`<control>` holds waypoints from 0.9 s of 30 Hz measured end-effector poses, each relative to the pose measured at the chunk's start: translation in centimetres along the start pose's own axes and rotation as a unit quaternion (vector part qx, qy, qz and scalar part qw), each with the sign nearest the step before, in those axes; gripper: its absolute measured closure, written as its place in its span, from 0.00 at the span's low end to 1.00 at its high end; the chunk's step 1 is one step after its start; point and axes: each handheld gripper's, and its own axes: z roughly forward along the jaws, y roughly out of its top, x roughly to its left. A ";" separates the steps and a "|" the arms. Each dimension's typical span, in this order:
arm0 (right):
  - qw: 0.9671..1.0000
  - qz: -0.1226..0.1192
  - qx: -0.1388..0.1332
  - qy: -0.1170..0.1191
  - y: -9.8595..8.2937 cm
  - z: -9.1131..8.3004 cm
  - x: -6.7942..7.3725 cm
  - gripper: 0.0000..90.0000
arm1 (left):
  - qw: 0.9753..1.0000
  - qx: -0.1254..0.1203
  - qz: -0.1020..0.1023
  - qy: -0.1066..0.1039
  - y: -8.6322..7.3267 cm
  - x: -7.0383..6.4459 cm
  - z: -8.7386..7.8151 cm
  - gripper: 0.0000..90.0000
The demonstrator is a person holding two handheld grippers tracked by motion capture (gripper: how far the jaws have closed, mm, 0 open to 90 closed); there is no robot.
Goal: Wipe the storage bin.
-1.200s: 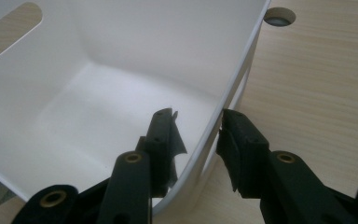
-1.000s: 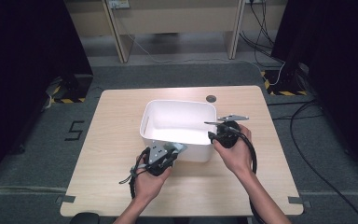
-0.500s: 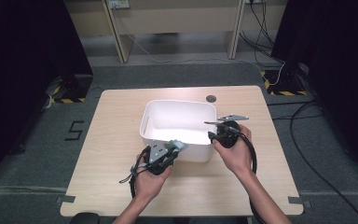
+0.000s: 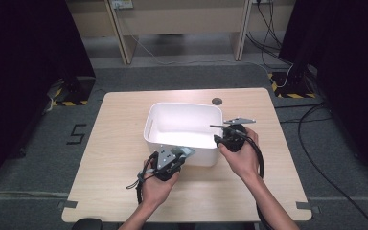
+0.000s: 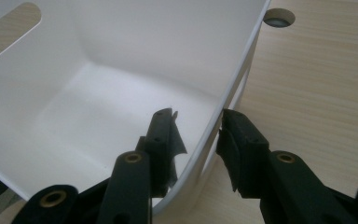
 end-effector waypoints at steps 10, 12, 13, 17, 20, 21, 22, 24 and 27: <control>1.000 -0.004 -0.002 -0.001 0.0 0.0 0.1 0.72 | 1.000 0.008 0.000 0.000 -0.7 -0.1 0.5 0.91; 1.000 -0.004 -0.002 -0.002 0.0 0.1 0.1 0.72 | 1.000 0.011 0.001 0.001 -0.9 -0.1 0.7 0.91; 1.000 -0.005 -0.002 -0.002 0.0 0.1 0.2 0.72 | 1.000 0.012 0.000 0.001 -1.0 -0.1 0.8 0.91; 1.000 -0.006 -0.003 -0.002 0.0 0.1 0.1 0.72 | 1.000 0.017 -0.002 0.002 -1.4 -0.1 1.1 0.91; 1.000 -0.005 -0.003 -0.001 0.0 0.1 0.1 0.72 | 1.000 0.021 -0.002 0.002 -1.6 -0.1 1.3 0.91; 1.000 -0.005 -0.003 -0.001 0.0 0.1 0.1 0.72 | 1.000 0.021 -0.002 0.002 -1.6 -0.1 1.3 0.91; 1.000 -0.005 -0.003 -0.001 0.0 0.1 0.1 0.72 | 1.000 0.023 -0.001 0.003 -1.7 -0.1 1.3 0.91; 1.000 -0.005 -0.003 -0.002 0.0 0.1 0.1 0.72 | 1.000 0.024 -0.002 0.002 -1.8 -0.1 1.4 0.91; 1.000 -0.005 -0.003 -0.001 0.0 0.1 0.1 0.72 | 1.000 0.028 -0.002 0.002 -2.1 -0.1 1.6 0.91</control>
